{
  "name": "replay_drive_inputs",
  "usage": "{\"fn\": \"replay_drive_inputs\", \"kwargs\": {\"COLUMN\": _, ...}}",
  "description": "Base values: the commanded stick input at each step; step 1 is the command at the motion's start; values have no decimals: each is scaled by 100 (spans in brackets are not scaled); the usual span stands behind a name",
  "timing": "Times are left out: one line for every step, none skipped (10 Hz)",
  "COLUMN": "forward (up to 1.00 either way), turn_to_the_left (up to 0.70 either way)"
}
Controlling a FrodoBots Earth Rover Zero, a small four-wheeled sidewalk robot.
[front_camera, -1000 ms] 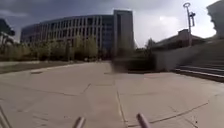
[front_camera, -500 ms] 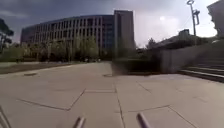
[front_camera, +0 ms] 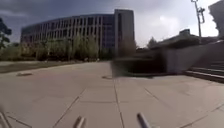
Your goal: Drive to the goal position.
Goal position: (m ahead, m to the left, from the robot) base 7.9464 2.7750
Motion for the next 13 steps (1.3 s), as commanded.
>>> {"fn": "replay_drive_inputs", "kwargs": {"forward": 100, "turn_to_the_left": 0}}
{"fn": "replay_drive_inputs", "kwargs": {"forward": 100, "turn_to_the_left": -20}}
{"fn": "replay_drive_inputs", "kwargs": {"forward": 100, "turn_to_the_left": -27}}
{"fn": "replay_drive_inputs", "kwargs": {"forward": 100, "turn_to_the_left": -23}}
{"fn": "replay_drive_inputs", "kwargs": {"forward": 100, "turn_to_the_left": -16}}
{"fn": "replay_drive_inputs", "kwargs": {"forward": 100, "turn_to_the_left": -9}}
{"fn": "replay_drive_inputs", "kwargs": {"forward": 100, "turn_to_the_left": -2}}
{"fn": "replay_drive_inputs", "kwargs": {"forward": 100, "turn_to_the_left": 0}}
{"fn": "replay_drive_inputs", "kwargs": {"forward": 100, "turn_to_the_left": 0}}
{"fn": "replay_drive_inputs", "kwargs": {"forward": 100, "turn_to_the_left": 0}}
{"fn": "replay_drive_inputs", "kwargs": {"forward": 100, "turn_to_the_left": 0}}
{"fn": "replay_drive_inputs", "kwargs": {"forward": 100, "turn_to_the_left": 0}}
{"fn": "replay_drive_inputs", "kwargs": {"forward": 100, "turn_to_the_left": 0}}
